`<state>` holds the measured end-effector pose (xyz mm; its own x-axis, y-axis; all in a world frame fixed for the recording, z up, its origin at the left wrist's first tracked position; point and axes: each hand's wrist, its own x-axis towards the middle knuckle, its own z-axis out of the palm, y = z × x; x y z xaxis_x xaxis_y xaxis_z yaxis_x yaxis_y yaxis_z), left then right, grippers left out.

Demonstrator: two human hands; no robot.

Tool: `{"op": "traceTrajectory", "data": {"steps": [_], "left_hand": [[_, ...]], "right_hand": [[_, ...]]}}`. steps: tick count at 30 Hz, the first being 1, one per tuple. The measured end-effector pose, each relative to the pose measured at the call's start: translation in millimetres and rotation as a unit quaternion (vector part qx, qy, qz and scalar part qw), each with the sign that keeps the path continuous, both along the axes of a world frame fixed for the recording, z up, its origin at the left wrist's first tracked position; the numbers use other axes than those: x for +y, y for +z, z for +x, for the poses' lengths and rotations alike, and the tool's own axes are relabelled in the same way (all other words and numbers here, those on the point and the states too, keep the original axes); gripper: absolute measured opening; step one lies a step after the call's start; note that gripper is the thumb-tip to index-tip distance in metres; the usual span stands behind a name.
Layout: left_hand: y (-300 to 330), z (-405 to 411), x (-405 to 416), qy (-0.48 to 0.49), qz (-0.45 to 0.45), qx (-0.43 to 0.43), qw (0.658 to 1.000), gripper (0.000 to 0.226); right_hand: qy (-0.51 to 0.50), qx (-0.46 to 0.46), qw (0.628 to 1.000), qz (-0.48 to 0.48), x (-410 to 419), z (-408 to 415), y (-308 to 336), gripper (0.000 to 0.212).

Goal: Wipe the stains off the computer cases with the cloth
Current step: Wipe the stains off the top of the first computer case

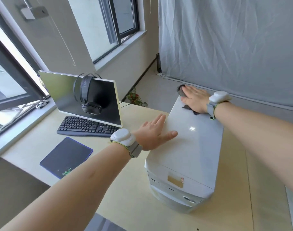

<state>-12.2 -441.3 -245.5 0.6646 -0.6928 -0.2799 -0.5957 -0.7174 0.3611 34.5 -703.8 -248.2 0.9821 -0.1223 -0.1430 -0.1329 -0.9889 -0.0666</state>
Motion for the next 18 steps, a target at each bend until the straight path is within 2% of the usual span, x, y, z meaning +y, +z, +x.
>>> {"op": "traceTrajectory", "data": {"steps": [4, 9, 13, 15, 18], "left_hand": [[-5.9, -4.5, 4.6, 0.018, -0.036, -0.002, 0.999, 0.1], [16.3, 6.0, 1.9, 0.066, -0.102, 0.01, 0.993, 0.101], [22.7, 11.7, -13.3, 0.075, -0.114, 0.014, 0.991, 0.078], [28.2, 5.6, -20.0, 0.047, -0.106, 0.003, 0.993, 0.075], [36.4, -2.7, -32.8, 0.019, -0.1, -0.004, 0.995, 0.074]], "right_hand": [[0.003, 0.003, 1.0, -0.013, 13.0, -12.3, -0.7, 0.065], [0.128, -0.001, 0.992, -0.023, 62.5, -69.8, 2.5, 0.065], [0.266, -0.026, 0.963, -0.022, 102.5, -134.8, 0.2, 0.069], [0.298, -0.005, 0.954, -0.032, 117.1, -164.2, -2.3, 0.074], [0.32, 0.012, 0.947, -0.026, 121.6, -208.9, 3.9, 0.069]]}}
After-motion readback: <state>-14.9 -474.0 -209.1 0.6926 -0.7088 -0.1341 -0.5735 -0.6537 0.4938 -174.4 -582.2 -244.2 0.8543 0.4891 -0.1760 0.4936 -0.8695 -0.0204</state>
